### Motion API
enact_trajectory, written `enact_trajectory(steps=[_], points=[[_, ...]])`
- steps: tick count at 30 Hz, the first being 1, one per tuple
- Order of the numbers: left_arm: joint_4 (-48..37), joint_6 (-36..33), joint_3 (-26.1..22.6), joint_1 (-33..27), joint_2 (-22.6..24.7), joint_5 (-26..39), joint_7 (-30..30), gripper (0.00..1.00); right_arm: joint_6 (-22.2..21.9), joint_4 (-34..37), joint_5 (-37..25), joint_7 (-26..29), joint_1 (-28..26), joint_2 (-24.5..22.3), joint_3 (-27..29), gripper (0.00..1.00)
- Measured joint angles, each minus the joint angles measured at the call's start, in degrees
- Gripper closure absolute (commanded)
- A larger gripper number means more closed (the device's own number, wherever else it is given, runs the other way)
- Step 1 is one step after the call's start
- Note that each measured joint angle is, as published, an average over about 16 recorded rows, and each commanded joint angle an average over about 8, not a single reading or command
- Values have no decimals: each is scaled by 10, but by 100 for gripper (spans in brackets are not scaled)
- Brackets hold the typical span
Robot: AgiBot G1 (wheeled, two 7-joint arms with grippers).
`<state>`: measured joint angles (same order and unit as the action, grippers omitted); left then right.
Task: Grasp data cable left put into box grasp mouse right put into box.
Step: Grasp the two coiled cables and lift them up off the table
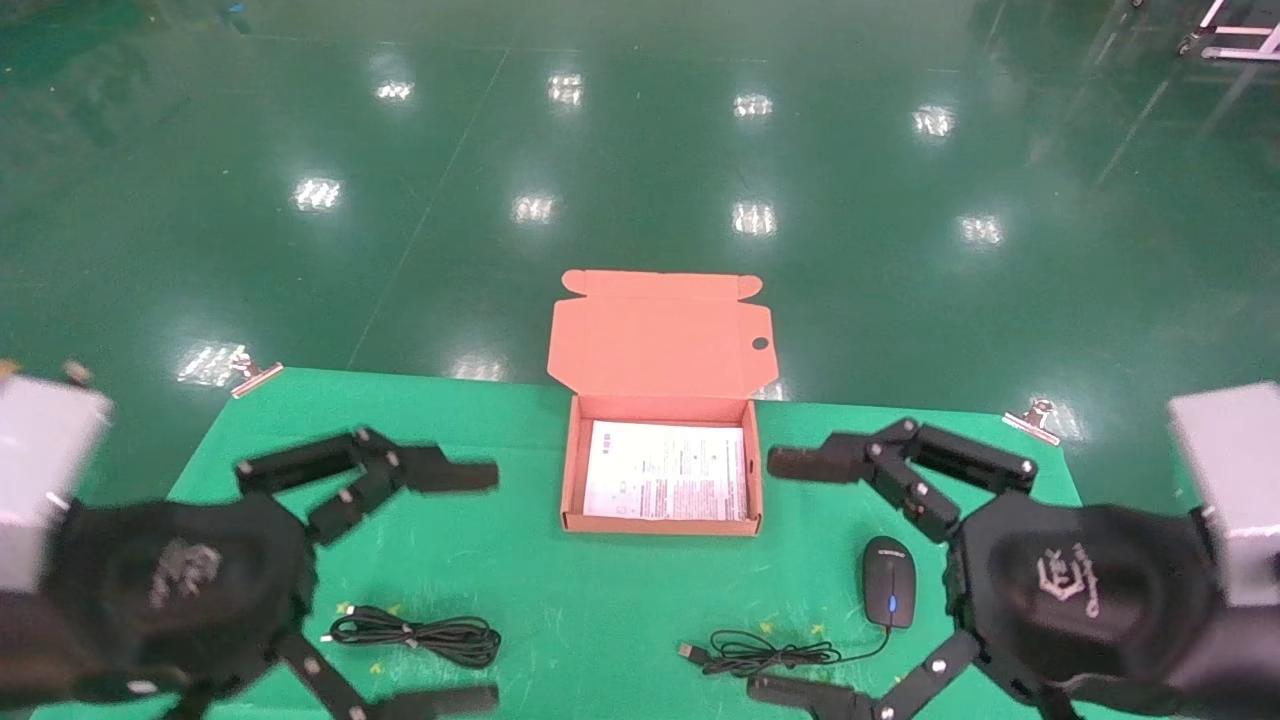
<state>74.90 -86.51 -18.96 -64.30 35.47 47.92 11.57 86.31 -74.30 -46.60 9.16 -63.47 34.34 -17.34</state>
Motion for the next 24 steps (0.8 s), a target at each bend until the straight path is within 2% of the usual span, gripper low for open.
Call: enact_trajectory(steps=[6, 14, 19, 24], points=[[12, -9, -49, -48, 16, 101, 12, 0, 17, -13, -89, -25, -46, 1, -39, 0], [18, -12, -133, -120, 59, 271, 23, 0, 33, -26, -260, -81, -138, 23, -138, 0], [19, -2, -181, -148, 91, 373, 25, 0, 28, -27, -363, -119, -183, 46, -205, 0], [17, 17, -221, -158, 121, 468, 30, 0, 11, -25, -448, -144, -204, 68, -256, 0]])
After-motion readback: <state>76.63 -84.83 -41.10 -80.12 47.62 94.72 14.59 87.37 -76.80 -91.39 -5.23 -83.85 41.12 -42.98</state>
